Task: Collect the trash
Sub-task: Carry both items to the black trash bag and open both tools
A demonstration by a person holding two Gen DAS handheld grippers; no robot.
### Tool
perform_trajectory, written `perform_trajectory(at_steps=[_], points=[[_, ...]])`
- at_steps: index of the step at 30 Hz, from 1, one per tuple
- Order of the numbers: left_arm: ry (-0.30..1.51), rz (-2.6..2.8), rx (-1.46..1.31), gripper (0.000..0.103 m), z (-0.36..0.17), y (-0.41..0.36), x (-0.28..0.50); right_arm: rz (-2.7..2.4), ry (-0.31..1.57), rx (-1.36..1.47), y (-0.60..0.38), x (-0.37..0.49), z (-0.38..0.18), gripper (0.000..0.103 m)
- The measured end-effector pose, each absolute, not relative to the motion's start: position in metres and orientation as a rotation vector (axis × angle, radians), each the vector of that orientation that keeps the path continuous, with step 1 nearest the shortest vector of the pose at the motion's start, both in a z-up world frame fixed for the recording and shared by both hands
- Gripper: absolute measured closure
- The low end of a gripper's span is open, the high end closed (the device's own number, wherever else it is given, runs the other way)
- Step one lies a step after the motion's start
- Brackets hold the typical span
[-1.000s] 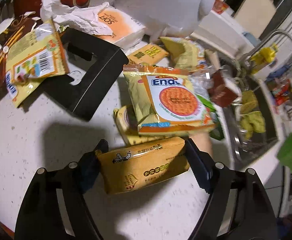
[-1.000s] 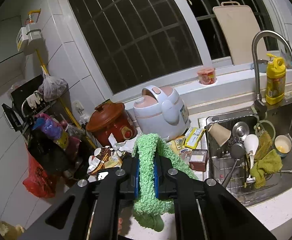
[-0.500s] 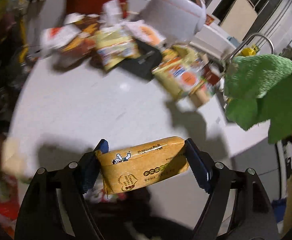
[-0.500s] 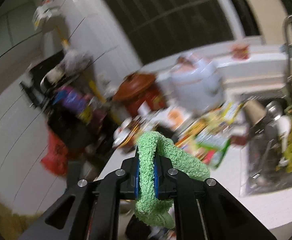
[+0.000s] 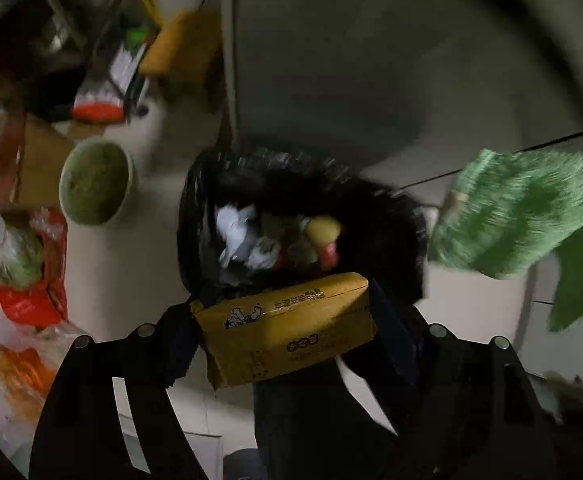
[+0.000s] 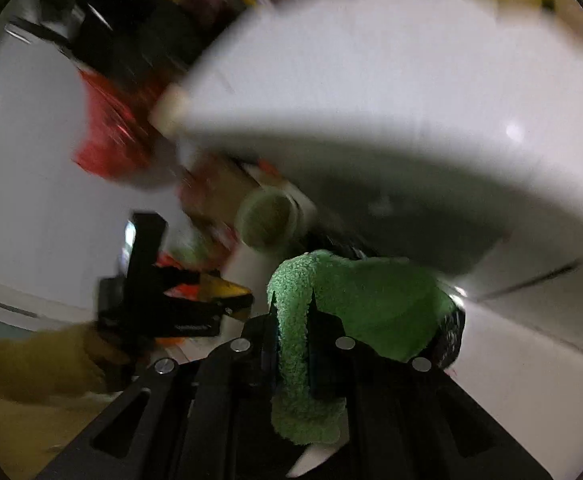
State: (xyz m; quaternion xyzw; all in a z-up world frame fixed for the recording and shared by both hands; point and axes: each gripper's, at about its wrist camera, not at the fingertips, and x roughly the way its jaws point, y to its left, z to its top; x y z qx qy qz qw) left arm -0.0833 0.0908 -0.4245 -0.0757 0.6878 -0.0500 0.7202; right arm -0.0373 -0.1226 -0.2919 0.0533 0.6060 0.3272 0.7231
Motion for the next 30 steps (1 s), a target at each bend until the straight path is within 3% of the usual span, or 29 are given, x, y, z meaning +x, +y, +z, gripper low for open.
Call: perform_trajectory(at_steps=[5, 7, 9, 11, 15, 19, 22, 25, 27, 30], points=[[1.605, -0.086, -0.158, 0.026, -0.510, 0.096, -0.072, 0.622, 1.477, -0.002, -0.089, -0.036, -0.423, 0.092], [1.660, -0.053, -0.136, 0.020, -0.538, 0.096, -0.064, 0.568, 1.509, -0.024, -0.085, -0.034, -0.455, 0.081], [1.709, -0.033, -0.165, 0.018, -0.558, 0.104, -0.058, 0.497, 1.522, -0.071, -0.083, -0.031, -0.480, 0.048], [1.730, -0.016, -0.173, 0.016, -0.564, 0.109, -0.057, 0.433, 1.517, -0.104, -0.085, -0.029, -0.488, 0.042], [1.742, -0.038, -0.137, 0.016, -0.556, 0.113, -0.065, 0.412, 1.502, -0.088, -0.100, -0.031, -0.476, 0.041], [1.697, -0.086, -0.091, 0.016, -0.517, 0.112, -0.073, 0.441, 1.439, -0.053, -0.112, -0.033, -0.426, 0.041], [1.625, -0.122, -0.050, 0.016, -0.469, 0.110, -0.081, 0.532, 1.322, -0.008, -0.119, -0.037, -0.346, 0.040], [1.566, -0.144, -0.044, 0.016, -0.426, 0.107, -0.089, 0.637, 1.130, 0.027, -0.126, -0.038, -0.240, 0.023], [1.525, -0.161, -0.065, 0.016, -0.398, 0.103, -0.093, 0.656, 0.975, 0.023, -0.135, -0.033, -0.182, 0.005], [1.476, -0.172, -0.087, 0.016, -0.370, 0.095, -0.093, 0.587, 0.753, -0.052, -0.153, -0.011, -0.123, 0.005]])
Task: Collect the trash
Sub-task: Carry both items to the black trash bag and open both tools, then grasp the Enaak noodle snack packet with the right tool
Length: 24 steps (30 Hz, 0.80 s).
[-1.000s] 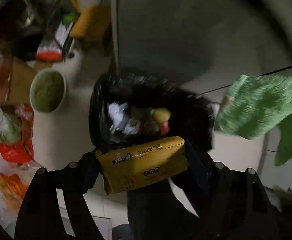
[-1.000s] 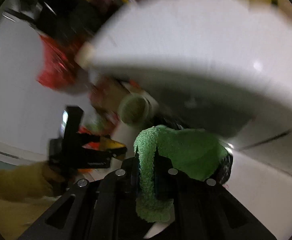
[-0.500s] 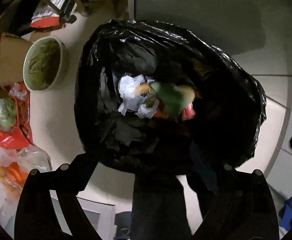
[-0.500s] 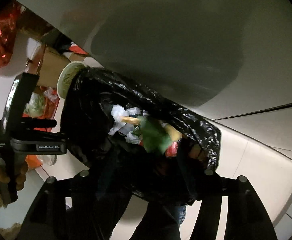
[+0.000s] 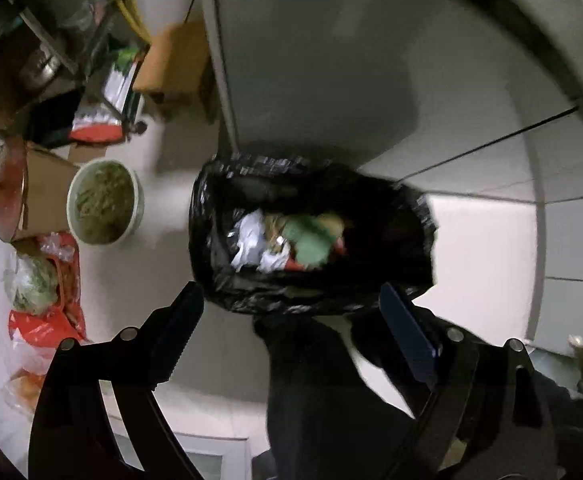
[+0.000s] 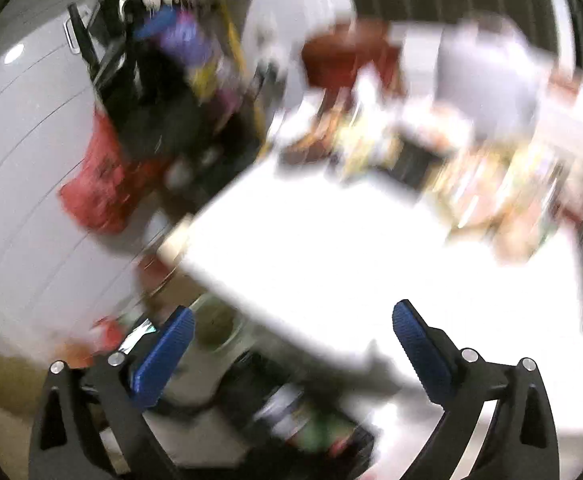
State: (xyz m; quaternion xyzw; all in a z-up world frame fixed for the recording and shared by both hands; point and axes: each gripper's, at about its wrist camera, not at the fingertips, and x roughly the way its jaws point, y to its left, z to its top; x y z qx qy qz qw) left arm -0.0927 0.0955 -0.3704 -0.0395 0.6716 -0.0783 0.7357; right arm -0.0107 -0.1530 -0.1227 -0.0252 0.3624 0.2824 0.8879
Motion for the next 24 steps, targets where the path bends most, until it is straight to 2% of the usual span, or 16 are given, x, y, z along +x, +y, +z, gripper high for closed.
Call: perform_trajectory(at_steps=[5, 9, 15, 16, 20, 21, 24], points=[[1.388, -0.165, -0.127, 0.016, -0.333, 0.085, -0.086, 0.441, 0.670, -0.143, -0.172, 0.075, -0.114, 0.005], [1.354, -0.134, -0.146, 0.016, -0.319, 0.085, -0.085, 0.355, 0.754, -0.247, -0.171, 0.144, -0.145, 0.005], [1.338, -0.077, -0.198, 0.016, -0.309, 0.098, -0.092, 0.315, 0.894, -0.268, -0.188, 0.188, -0.187, 0.006], [1.337, -0.072, -0.201, 0.016, -0.308, 0.099, -0.093, 0.315, 0.913, -0.255, -0.190, 0.188, -0.191, 0.010], [1.317, -0.076, -0.204, 0.016, -0.296, 0.096, -0.088, 0.338, 0.934, -0.157, -0.206, 0.191, -0.184, 0.043], [1.308, -0.084, -0.199, 0.016, -0.292, 0.093, -0.086, 0.354, 0.939, -0.128, -0.209, 0.190, -0.180, 0.048], [1.262, -0.128, -0.170, 0.016, -0.273, 0.080, -0.072, 0.377, 0.897, -0.073, -0.220, 0.176, -0.161, 0.052]])
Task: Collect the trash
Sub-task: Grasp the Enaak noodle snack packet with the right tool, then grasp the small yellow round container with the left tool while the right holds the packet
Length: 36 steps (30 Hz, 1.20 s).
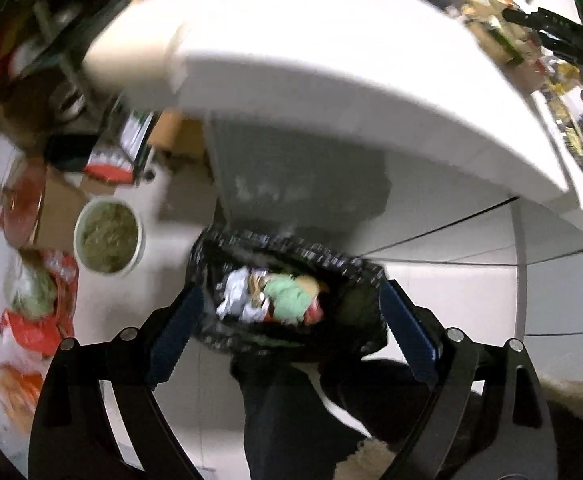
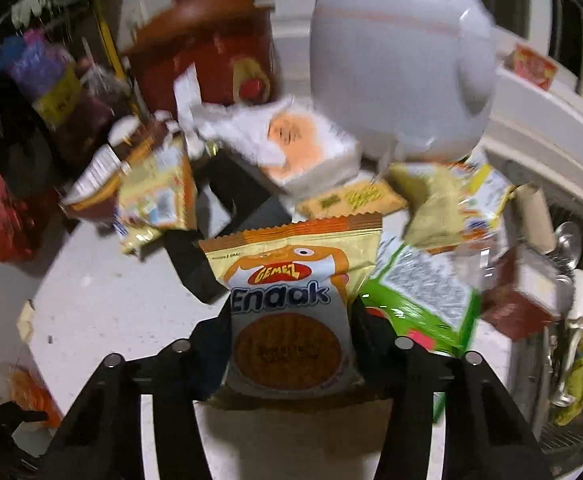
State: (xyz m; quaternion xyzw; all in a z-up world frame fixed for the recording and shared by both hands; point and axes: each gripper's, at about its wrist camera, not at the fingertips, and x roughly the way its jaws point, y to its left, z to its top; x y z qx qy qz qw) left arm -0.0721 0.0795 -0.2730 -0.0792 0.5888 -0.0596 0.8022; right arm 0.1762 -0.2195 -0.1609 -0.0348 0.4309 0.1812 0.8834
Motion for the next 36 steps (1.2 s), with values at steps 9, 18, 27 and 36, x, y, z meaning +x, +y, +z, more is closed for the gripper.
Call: perform_trajectory(at_steps=[9, 18, 27, 36], points=[[1.083, -0.400, -0.173, 0.016, -0.181, -0.024, 0.027, 0.352, 0.722, 0.112, -0.291, 0.082, -0.089, 0.052], [1.151, -0.205, -0.196, 0.016, -0.201, -0.127, 0.143, 0.277, 0.687, 0.228, -0.351, 0.027, -0.088, 0.051], [1.161, -0.052, -0.153, 0.016, -0.218, -0.149, 0.174, 0.249, 0.698, 0.287, -0.386, 0.015, -0.105, 0.050], [1.118, -0.121, -0.144, 0.056, -0.210, -0.135, 0.159, 0.289, 0.701, 0.320, -0.385, 0.024, -0.111, 0.050]])
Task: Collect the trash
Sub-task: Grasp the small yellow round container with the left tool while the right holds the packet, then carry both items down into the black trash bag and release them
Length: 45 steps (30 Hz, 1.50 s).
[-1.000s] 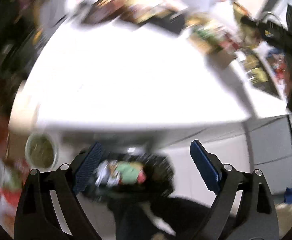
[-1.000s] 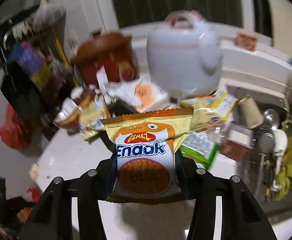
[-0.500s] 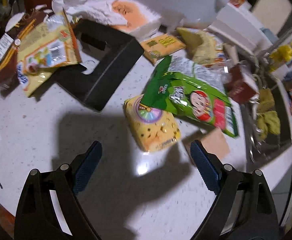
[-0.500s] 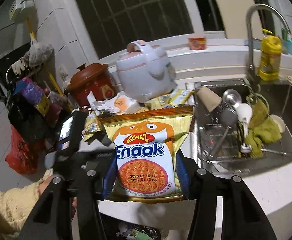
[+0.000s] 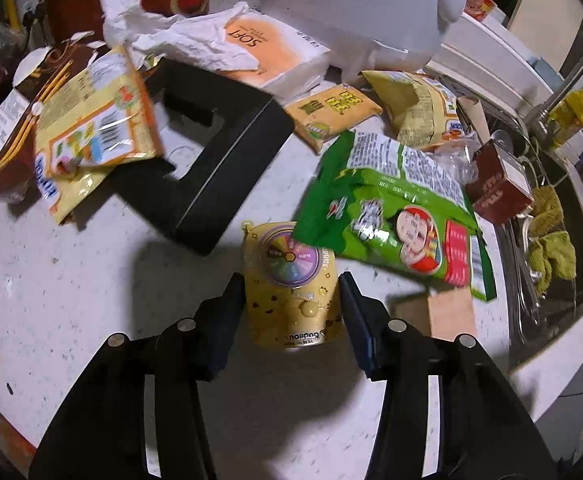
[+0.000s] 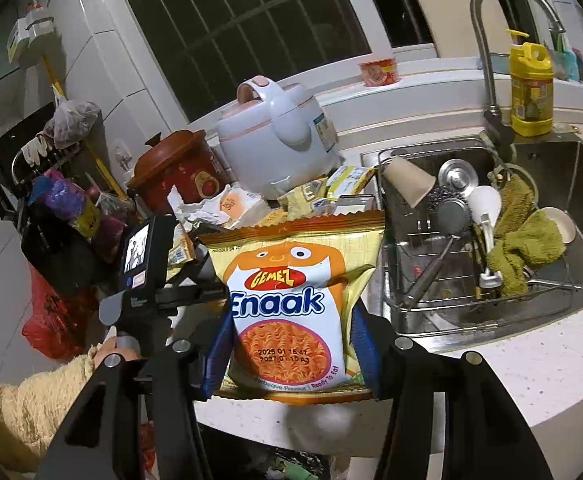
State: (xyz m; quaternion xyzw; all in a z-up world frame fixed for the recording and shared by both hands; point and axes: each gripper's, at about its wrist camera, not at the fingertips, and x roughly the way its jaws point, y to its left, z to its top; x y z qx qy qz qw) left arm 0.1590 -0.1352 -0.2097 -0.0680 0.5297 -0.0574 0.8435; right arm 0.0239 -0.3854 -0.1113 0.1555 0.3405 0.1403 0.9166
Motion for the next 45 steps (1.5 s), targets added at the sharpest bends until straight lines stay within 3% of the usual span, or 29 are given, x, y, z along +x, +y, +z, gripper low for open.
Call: perform_trajectory(at_steps=[12, 26, 32, 42, 44, 45], points=[[1.038, -0.233, -0.187, 0.057, -0.168, -0.037, 0.065, 0.492, 0.713, 0.270, -0.303, 0.032, -0.099, 0.050], [1.140, -0.170, -0.228, 0.057, -0.164, 0.086, -0.067, 0.803, 0.891, 0.152, -0.176, -0.006, -0.115, 0.050], [1.359, -0.167, -0.208, 0.057, -0.256, 0.106, -0.104, 0.852, 1.151, 0.040, -0.128, -0.040, -0.190, 0.051], [1.627, -0.151, -0.222, 0.057, -0.493, 0.103, -0.091, 0.651, 1.465, -0.122, -0.082, -0.057, -0.414, 0.050], [1.707, -0.110, -0.204, 0.043, -0.526, 0.101, -0.083, 0.600, 1.505, -0.119, -0.079, -0.051, -0.448, 0.040], [1.738, -0.097, -0.197, 0.029, -0.536, 0.100, -0.081, 0.577, 1.514, -0.128, -0.079, -0.051, -0.456, 0.029]])
